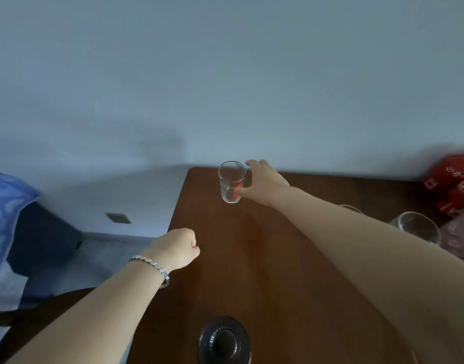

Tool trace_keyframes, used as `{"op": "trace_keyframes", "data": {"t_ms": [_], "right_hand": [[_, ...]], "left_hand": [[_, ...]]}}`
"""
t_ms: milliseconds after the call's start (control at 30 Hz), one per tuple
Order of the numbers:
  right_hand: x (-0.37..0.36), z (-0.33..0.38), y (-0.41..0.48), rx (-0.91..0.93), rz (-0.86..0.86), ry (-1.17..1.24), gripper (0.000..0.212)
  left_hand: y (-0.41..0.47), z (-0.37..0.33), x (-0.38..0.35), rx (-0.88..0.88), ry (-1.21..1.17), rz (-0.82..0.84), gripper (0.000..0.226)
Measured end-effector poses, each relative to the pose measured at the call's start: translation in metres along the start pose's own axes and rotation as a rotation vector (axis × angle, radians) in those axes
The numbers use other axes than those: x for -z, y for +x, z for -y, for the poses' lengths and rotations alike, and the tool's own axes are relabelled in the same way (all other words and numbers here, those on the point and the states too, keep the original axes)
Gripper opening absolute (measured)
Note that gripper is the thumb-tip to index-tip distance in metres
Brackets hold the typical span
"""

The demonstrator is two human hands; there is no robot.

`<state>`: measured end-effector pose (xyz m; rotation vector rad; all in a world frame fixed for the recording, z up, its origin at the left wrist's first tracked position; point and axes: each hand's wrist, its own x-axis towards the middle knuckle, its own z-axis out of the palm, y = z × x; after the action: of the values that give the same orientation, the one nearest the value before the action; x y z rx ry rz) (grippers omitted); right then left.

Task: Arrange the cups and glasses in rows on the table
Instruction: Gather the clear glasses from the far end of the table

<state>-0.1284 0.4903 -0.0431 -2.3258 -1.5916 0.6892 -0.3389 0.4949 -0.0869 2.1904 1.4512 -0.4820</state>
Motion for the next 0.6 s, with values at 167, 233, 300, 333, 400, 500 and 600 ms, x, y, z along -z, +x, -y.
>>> {"op": "trace_keyframes", "data": {"t_ms": [167,233,300,333,400,500,600], "right_hand": [[-0.028,0.018,0.028,-0.003,-0.013,-0.042,0.086],[-0.033,0.018,0.034,0.006,-0.003,-0.041,0.083],[-0.033,0.015,0.036,-0.019,-0.025,0.009,0.077],[-0.031,0.014,0.034,-0.037,-0.044,0.027,0.075],[-0.026,0.010,0.026,-0.053,-0.064,0.014,0.075],[-0.020,-0.002,0.002,-0.031,-0.043,-0.049,0.072],[-0.014,-0.019,-0.039,-0.017,-0.007,-0.091,0.069]], "left_hand": [[0.013,0.020,0.001,0.006,-0.024,0.005,0.023],[0.017,0.025,0.001,0.002,-0.037,0.005,0.023],[0.020,0.028,-0.001,-0.002,-0.054,0.007,0.023],[0.020,0.029,-0.002,-0.003,-0.064,0.009,0.022],[0.019,0.028,-0.003,-0.008,-0.067,0.017,0.021],[0.012,0.019,0.001,-0.032,-0.039,0.024,0.022],[-0.002,0.003,0.012,-0.059,0.002,0.010,0.023]]}}
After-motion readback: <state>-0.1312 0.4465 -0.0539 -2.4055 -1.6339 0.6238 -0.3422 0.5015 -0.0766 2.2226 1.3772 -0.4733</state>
